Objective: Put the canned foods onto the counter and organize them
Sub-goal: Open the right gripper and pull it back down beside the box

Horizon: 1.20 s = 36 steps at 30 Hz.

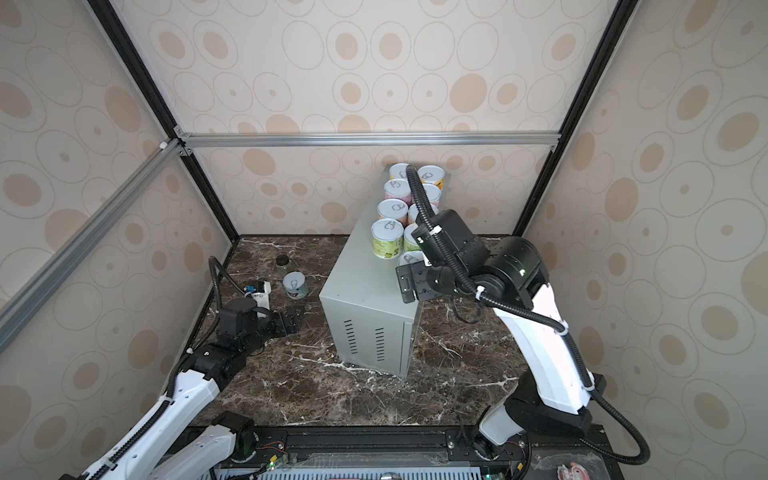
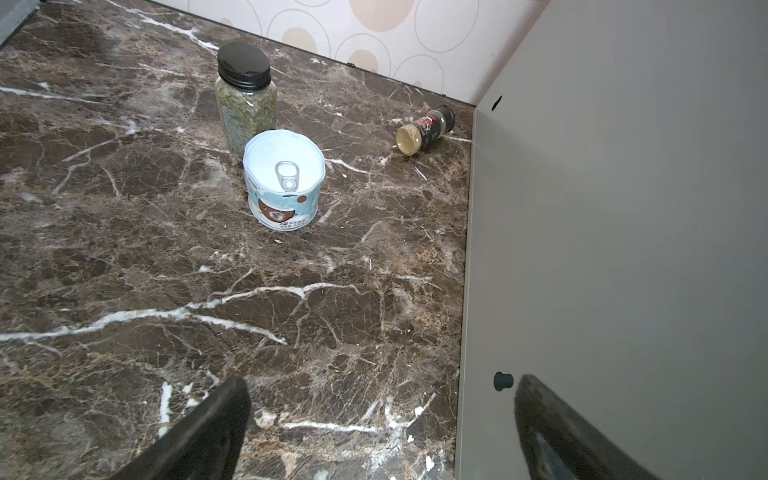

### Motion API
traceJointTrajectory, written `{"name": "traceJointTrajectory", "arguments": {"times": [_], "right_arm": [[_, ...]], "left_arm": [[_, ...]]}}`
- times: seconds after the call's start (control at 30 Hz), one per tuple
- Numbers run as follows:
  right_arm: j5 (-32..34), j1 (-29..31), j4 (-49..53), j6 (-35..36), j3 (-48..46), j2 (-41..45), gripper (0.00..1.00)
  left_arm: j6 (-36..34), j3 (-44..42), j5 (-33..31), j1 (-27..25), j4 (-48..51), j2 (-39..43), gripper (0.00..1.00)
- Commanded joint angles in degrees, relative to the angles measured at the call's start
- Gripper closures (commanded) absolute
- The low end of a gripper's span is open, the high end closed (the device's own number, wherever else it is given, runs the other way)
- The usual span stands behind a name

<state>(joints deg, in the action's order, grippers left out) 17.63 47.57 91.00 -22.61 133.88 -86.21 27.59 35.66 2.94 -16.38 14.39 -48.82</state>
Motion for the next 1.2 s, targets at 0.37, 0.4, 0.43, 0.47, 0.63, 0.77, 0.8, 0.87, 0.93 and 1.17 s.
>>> {"name": "traceJointTrajectory", "arguments": {"times": [0.37,0.4,0.43,0.47,0.63,0.77,0.8,0.87,0.93,1.17], "right_arm": [[2.67,0.37,-3.85,-1.85,-14.40,18.20,0.28],[3.75,0.29,-4.35,-2.20,-15.96,19.75,0.29],[4.71,0.29,-4.85,-2.57,-17.70,21.32,0.29],[5.50,0.26,-5.28,-2.99,-19.14,22.65,0.29],[10.34,0.16,-8.82,-5.31,-32.58,30.69,0.22],[12.81,-0.15,-11.72,-8.31,-42.66,36.08,0.20],[13.04,-0.32,-13.05,-8.93,-45.20,37.52,0.20],[12.90,-1.05,-15.25,-9.45,-50.21,39.29,0.20],[11.42,-3.01,-17.26,-9.35,-54.38,39.82,0.19],[-4.37,-23.50,-27.82,-3.08,-67.80,40.23,0.17]], "left_arm": [[-2.30,10.99,-6.67,0.82,5.96,-6.13,0.01],[-2.21,11.60,-6.72,1.07,6.49,-7.18,0.01],[-2.03,12.21,-6.68,1.50,6.95,-8.11,0.01],[-1.94,12.68,-6.53,1.69,7.11,-8.90,0.01],[-2.10,15.60,-6.95,2.98,7.68,-13.46,0.01],[-2.02,17.78,-7.83,3.41,7.60,-16.96,0.01],[-2.00,18.31,-8.11,3.47,7.65,-17.88,0.01],[-2.19,19.15,-8.60,3.56,7.55,-19.74,0.01],[-2.19,19.94,-8.89,3.64,7.32,-21.62,0.01],[-2.20,21.08,-10.49,3.73,5.32,-27.73,0.01]]}}
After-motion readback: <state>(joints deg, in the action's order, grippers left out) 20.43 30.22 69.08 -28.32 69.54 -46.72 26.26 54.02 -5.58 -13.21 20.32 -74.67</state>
